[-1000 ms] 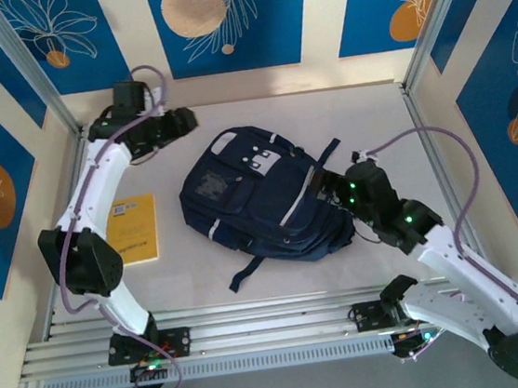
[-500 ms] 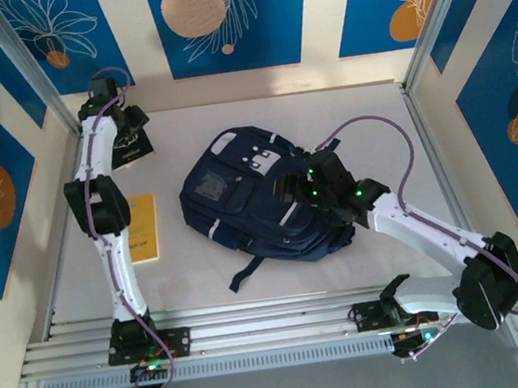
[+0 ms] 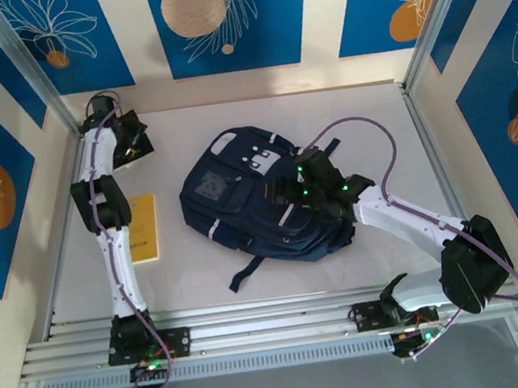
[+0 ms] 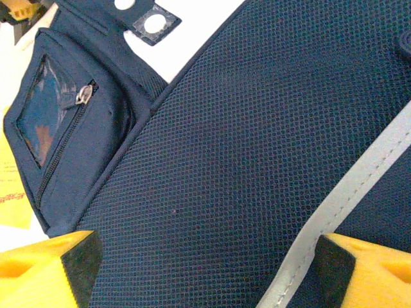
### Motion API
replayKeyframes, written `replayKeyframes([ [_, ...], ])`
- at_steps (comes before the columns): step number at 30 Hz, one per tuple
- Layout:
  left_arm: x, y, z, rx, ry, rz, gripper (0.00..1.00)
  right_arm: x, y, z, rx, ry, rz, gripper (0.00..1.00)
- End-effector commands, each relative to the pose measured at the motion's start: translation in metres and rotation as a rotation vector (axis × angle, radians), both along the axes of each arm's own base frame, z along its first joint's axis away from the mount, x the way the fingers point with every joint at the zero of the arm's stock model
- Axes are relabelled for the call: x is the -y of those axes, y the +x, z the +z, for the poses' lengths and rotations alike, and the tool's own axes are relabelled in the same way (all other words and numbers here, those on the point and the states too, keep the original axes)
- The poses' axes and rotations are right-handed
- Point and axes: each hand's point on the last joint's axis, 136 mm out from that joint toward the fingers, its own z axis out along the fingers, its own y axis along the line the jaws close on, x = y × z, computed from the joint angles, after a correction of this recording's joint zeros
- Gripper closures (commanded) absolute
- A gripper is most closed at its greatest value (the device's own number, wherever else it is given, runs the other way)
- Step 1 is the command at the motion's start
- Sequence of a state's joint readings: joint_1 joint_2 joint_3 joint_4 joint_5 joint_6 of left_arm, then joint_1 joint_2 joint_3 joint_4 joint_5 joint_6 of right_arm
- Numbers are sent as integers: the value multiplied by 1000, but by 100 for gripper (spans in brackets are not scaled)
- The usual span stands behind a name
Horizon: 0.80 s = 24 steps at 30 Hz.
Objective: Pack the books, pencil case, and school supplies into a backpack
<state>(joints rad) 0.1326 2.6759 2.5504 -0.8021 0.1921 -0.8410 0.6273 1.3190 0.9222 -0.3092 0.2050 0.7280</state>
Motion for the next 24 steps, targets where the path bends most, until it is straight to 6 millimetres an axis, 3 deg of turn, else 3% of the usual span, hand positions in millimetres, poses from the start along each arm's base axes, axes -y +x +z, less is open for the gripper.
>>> replayKeyframes([
  [1,6,-26,-55,-174,-70,49,29,-8,-1,21,26,44,21,13],
  [5,6,-47,-72,-282,-85,90,29,2,-3,26,36,38,-21,13],
  [10,8,-72,-78,-389,-70,113,30,6,-7,32,44,61,-38,14],
  [19,31,-105,-80,-466,-99,69,34,6,-18,41,51,91,-42,15],
  [24,52,-136,-87,-526,-100,27,36,3,-25,45,58,93,-37,15],
])
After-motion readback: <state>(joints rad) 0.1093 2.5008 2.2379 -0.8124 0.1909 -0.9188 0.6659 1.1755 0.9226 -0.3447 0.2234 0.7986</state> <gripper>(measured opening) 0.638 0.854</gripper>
